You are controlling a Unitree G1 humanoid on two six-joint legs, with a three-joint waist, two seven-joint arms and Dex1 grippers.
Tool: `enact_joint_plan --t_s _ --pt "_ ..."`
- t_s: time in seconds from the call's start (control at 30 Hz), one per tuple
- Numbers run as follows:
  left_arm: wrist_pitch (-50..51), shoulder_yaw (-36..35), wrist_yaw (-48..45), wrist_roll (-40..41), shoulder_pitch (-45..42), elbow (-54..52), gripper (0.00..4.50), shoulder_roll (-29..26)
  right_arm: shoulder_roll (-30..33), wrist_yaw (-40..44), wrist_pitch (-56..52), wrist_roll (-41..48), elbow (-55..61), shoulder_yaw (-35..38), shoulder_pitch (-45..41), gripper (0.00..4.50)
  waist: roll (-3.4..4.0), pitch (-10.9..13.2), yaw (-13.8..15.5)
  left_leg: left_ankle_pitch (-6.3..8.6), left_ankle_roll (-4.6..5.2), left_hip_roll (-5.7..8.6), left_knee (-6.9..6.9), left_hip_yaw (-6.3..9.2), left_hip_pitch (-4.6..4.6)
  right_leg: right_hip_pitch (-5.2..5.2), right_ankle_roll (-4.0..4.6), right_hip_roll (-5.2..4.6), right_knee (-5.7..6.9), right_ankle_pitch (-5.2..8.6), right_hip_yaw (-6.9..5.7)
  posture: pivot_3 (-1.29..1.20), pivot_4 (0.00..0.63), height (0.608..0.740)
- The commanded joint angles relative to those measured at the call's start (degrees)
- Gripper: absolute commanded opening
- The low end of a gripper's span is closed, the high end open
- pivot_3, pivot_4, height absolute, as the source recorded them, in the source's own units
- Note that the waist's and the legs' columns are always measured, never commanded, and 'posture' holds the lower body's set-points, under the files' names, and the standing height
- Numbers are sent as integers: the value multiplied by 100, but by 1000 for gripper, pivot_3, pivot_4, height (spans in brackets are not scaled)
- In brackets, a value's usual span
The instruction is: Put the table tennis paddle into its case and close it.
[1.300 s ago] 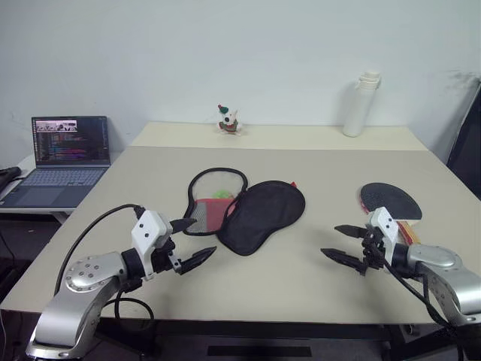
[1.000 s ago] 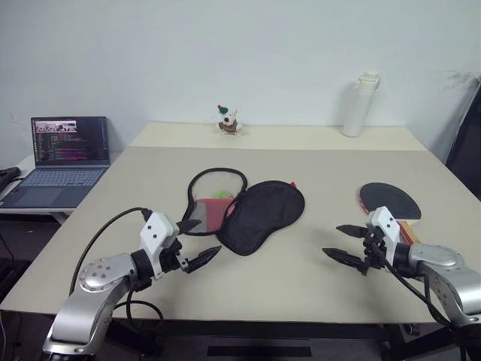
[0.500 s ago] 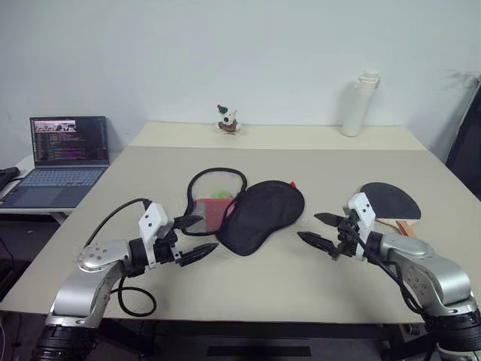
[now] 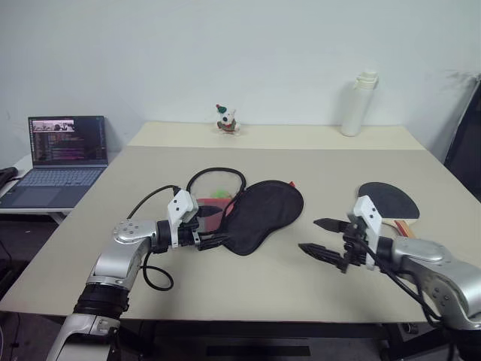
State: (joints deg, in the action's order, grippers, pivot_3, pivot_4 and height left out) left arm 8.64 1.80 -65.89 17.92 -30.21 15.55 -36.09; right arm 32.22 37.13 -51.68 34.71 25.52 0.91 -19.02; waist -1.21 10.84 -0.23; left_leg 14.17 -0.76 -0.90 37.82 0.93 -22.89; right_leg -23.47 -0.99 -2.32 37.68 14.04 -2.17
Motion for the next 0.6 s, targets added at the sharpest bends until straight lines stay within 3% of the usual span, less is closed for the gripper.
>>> enact_joint_plan --t_s 0.03,0.27,0.6 --pt "96 -282 -194 168 28 -169 4500 -293 -355 -416 -461 87 -187 -192 -310 4487 0 0 -3 0 0 -3 -2 2 -2 -2 1 1 1 0 -1 0 150 740" --pt "588 -678 -297 472 97 -347 4500 -712 -1395 -1188 -765 -308 -1286 -616 -924 4487 1 1 -11 0 0 -17 -1 0 -3 -9 4 7 6 0 1 0 150 740" --pt "1053 -976 -401 723 375 -785 4500 -1100 -2467 -1669 -156 -1155 -2920 -1007 -1592 4487 0 0 -27 0 0 -17 -3 -6 -4 -16 7 7 10 0 5 0 150 740"
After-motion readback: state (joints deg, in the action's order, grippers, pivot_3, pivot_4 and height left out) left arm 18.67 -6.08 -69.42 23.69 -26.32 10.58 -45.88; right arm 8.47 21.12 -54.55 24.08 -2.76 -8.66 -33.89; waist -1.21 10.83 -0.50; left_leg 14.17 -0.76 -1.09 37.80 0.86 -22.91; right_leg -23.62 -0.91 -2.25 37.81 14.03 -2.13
